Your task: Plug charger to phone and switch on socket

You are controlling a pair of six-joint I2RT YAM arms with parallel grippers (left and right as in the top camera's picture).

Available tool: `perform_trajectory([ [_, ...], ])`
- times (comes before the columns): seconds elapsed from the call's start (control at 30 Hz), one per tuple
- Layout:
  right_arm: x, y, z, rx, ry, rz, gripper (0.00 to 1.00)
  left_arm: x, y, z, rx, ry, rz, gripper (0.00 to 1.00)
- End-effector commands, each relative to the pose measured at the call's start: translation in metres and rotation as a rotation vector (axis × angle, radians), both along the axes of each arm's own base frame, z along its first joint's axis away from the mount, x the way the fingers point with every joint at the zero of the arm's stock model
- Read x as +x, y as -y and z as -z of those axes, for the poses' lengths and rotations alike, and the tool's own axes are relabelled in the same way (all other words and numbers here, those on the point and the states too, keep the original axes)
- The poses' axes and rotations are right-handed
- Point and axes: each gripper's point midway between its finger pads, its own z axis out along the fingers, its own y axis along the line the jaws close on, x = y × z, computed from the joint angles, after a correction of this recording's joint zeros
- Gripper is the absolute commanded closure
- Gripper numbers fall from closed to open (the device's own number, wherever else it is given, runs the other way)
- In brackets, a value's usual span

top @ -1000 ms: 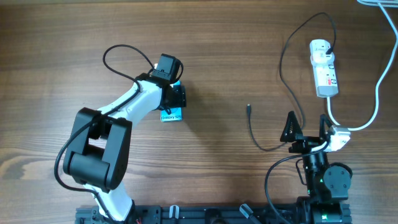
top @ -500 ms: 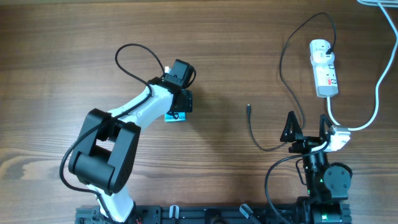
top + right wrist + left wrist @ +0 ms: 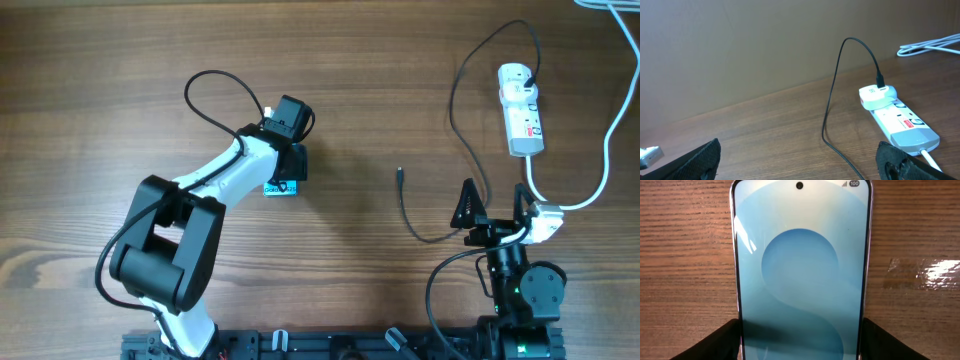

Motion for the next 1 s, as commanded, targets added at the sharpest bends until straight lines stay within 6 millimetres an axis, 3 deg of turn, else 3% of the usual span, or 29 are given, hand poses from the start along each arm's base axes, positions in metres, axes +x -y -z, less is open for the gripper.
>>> perform_trajectory([
  [0.0,0.0,0.001,-0.001,0.003,0.006,0.007,0.0,0.003,-0.002,-0.019,0.002,0.047,0.001,0.32],
  [0.27,0.0,0.001,-0.001,0.003,0.006,0.007,0.0,0.01,0.001,-0.058,-0.044,0.143,0.0,0.32],
  [0.63,0.0,0.001,-0.004,0.004,0.017,0.007,0.0,0.015,0.004,-0.152,-0.155,0.378,-0.003,0.31],
  [0.67,0.0,-0.004,-0.011,0.011,0.045,-0.02,0.0,0.015,0.004,-0.157,-0.161,0.389,-0.003,0.31],
  [0.73,-0.007,-0.037,-0.039,-0.03,0.156,-0.212,0.0,0.014,0.003,-0.165,-0.17,0.41,-0.004,0.31],
  [0.77,-0.009,-0.038,-0.047,-0.018,0.165,-0.219,0.0,0.014,0.003,-0.165,-0.17,0.41,-0.004,0.31],
  [0.9,-0.004,-0.052,-0.088,-0.007,0.084,-0.304,0.01,0.018,0.005,-0.17,-0.182,0.434,-0.004,0.31],
  [0.97,0.014,-0.055,-0.114,0.02,-0.075,-0.324,0.0,0.021,0.007,-0.172,-0.194,0.449,-0.014,0.3],
])
